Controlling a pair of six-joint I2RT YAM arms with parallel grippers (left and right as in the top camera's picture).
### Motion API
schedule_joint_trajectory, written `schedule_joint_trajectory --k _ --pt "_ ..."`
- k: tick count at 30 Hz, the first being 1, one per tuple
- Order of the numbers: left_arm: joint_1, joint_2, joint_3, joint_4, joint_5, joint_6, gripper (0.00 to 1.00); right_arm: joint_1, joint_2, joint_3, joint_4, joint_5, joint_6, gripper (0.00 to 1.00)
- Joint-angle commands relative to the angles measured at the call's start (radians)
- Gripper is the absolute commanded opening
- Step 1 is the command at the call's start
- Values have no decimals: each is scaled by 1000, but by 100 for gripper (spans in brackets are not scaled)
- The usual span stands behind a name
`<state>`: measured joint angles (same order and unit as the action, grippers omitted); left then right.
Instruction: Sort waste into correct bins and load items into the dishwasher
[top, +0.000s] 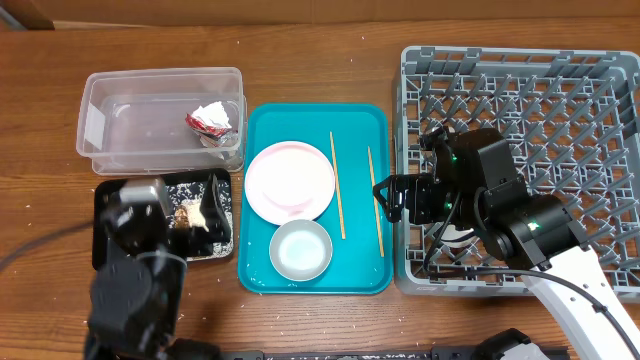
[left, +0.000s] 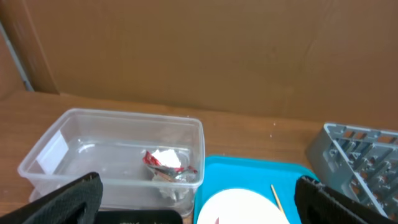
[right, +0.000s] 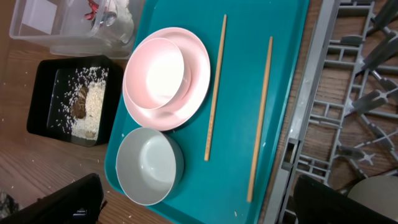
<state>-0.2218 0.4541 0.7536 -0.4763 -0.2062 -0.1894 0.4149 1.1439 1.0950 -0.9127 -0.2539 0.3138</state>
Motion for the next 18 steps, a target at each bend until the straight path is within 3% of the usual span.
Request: schedule_joint_trajectory --k 1,9,18 --pt "24 -140 -158 73 53 21 100 6 -3 15 6 10 0 100" --pt "74 -446 -484 193 116 17 100 6 -3 15 6 10 0 100" --pt "74 -451 -680 350 122 -3 100 6 -3 15 6 10 0 100"
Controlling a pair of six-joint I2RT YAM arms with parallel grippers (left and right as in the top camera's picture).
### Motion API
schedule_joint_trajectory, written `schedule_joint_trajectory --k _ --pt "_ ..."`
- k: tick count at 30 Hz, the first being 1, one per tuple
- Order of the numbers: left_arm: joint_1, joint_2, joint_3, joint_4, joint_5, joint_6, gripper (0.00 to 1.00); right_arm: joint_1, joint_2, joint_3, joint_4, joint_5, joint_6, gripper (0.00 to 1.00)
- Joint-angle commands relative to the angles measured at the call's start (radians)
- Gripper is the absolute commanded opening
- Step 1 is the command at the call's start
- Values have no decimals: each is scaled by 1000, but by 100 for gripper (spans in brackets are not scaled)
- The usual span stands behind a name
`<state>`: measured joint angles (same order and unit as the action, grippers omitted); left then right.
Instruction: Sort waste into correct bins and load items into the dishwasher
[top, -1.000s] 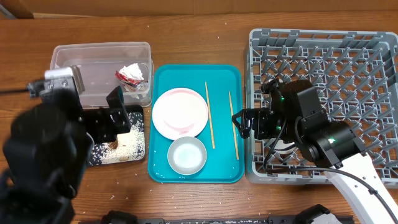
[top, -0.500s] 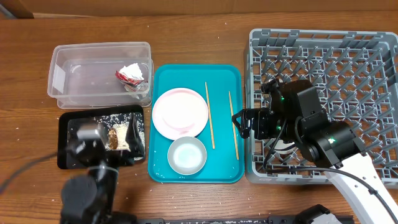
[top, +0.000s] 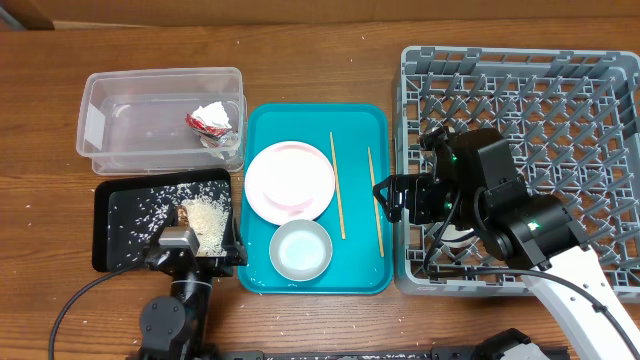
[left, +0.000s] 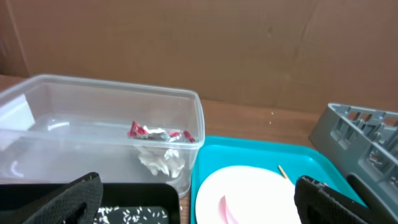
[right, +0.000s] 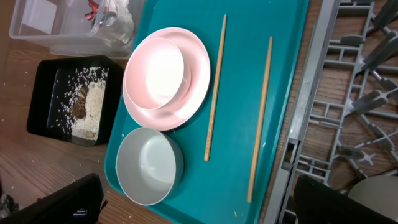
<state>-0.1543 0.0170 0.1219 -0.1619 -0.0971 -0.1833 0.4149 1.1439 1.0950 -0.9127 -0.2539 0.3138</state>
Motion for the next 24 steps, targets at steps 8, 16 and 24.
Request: schedule_joint_trajectory --k 8,16,24 --pt "8 -13 -117 94 13 -15 100 6 -3 15 6 10 0 100" --pt "8 -13 -117 94 13 -15 100 6 -3 15 6 10 0 100" --pt "8 -13 -117 94 13 -15 100 6 -3 15 6 10 0 100"
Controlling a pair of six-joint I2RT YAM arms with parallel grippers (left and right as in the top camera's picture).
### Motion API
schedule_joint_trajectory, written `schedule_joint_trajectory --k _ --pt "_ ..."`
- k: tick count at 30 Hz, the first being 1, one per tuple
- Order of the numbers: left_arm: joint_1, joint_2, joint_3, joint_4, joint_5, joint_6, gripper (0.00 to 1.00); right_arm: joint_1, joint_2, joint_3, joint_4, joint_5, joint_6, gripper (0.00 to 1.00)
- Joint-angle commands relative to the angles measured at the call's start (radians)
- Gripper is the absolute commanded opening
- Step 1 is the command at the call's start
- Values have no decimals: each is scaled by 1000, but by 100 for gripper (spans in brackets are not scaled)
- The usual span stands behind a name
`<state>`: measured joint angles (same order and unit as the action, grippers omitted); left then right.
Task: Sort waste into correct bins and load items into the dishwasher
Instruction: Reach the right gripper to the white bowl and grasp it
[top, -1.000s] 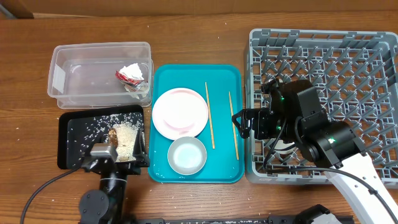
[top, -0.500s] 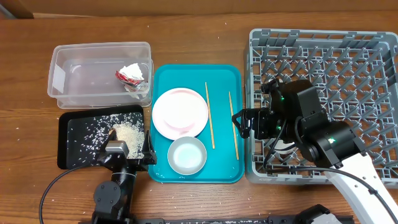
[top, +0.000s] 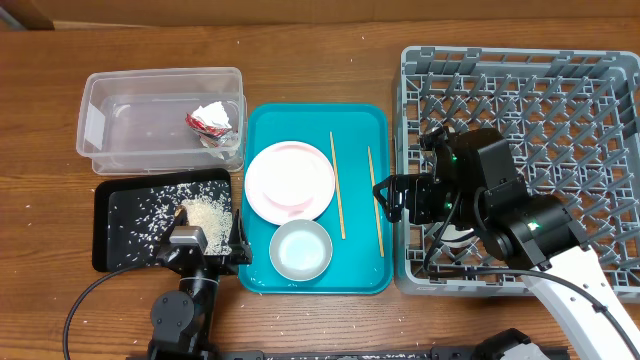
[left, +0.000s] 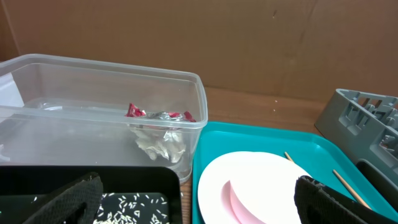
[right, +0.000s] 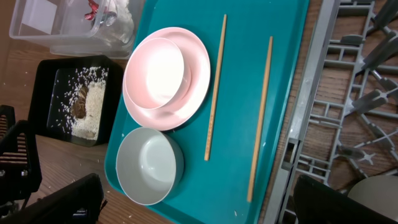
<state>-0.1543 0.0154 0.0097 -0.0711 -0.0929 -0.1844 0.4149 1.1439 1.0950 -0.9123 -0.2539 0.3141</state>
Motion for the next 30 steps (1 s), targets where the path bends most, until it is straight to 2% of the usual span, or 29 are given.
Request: schedule_joint_trajectory --k 1,4,8,10,13,18,22,24,30 --pt "8 -11 -5 3 9 -14 100 6 -3 15 8 6 0 100" --pt "8 -11 -5 3 8 -14 100 6 -3 15 81 -18 0 100" --pt "8 -11 -5 3 9 -14 100 11 2 15 164 -217 41 100" --pt "8 -11 -5 3 8 -14 100 46 17 15 169 -241 83 100" --pt "8 -11 -5 3 8 -14 100 160 60 15 142 -163 84 100" --pt "8 -11 -5 3 9 -14 100 418 176 15 125 193 179 100" --pt "8 -11 -5 3 9 -14 100 484 275 15 193 208 194 99" --pt "8 -11 -5 3 9 -14 100 481 332 15 200 217 264 88" --pt "8 -11 -5 3 9 -14 100 417 518 15 202 216 444 75"
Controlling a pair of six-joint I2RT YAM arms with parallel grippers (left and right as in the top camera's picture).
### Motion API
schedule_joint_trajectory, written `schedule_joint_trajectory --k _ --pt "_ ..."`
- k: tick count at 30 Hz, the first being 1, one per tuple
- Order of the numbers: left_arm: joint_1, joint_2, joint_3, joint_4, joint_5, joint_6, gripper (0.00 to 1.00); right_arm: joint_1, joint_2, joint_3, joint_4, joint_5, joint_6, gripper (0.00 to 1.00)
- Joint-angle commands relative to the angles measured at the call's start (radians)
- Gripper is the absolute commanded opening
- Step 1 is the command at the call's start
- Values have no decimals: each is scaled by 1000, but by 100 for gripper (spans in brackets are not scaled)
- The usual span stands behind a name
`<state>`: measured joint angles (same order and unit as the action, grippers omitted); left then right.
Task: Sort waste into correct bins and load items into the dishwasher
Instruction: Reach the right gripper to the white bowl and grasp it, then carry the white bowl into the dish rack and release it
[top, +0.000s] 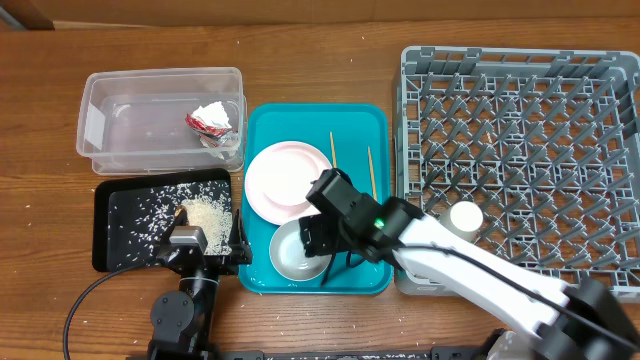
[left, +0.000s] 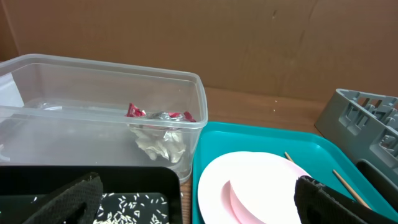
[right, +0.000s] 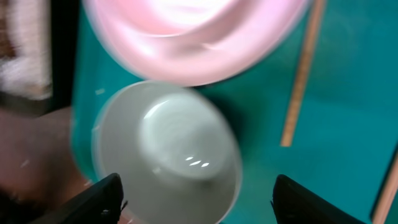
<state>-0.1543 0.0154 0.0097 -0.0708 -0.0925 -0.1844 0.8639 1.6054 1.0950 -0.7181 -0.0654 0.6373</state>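
A grey-white bowl (top: 292, 252) sits at the front of the teal tray (top: 360, 120), with a pink plate (top: 285, 180) behind it and two chopsticks (top: 370, 165) to the right. My right gripper (top: 322, 243) hangs open just over the bowl (right: 168, 149); its fingers (right: 102, 196) stand on either side of it. My left gripper (top: 195, 250) is low at the table front, open (left: 199, 208), facing the clear bin (left: 106, 118) with a crumpled wrapper (left: 155, 115).
A black tray (top: 130, 215) with rice lies left of the teal tray. The grey dish rack (top: 520, 90) fills the right side, with a white cup (top: 465, 217) in it. My right arm reaches across the rack's front left corner.
My right gripper has moved from the rack's left edge to just above the grey-white bowl on the tray. The white cup now shows in the rack. The left arm has not moved.
At first my left gripper was over the black tray, and my right was at the rack's left edge. The left then stood lower at the table front and stayed there. The right held still until now, when it is over the bowl.
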Motion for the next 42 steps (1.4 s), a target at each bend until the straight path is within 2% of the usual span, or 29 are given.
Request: schedule_joint_trajectory --k 1,3,8,12,14,20,25,29,33,35,40,42 --pt "8 -11 -5 3 8 -14 100 -38 74 15 12 13 124 73" --pt "8 -11 -5 3 8 -14 100 -44 112 15 27 -31 123 68" --pt "8 -11 -5 3 8 -14 100 -49 171 15 29 -61 156 24" --pt "8 -11 -5 3 8 -14 100 -64 168 15 29 -84 156 20" --pt "8 -11 -5 3 8 -14 100 -70 167 15 23 -103 156 4" --pt "8 -11 -5 3 8 -14 100 -72 65 33 11 -86 112 4" --pt "8 -11 -5 3 8 -14 100 -94 -129 98 -137 100 91 4" --pt "8 -11 -5 3 8 -14 100 -149 -293 134 -288 394 96 4" --pt "8 -11 -5 3 8 -14 100 -252 -413 134 -392 858 126 4" --pt "8 -11 -5 3 8 -14 100 -322 -428 134 -416 1014 146 4" --pt "8 -11 -5 3 8 -14 100 -536 -378 133 -401 1202 143 4" --pt "8 -11 -5 3 8 -14 100 -605 -332 133 -381 1252 98 4"
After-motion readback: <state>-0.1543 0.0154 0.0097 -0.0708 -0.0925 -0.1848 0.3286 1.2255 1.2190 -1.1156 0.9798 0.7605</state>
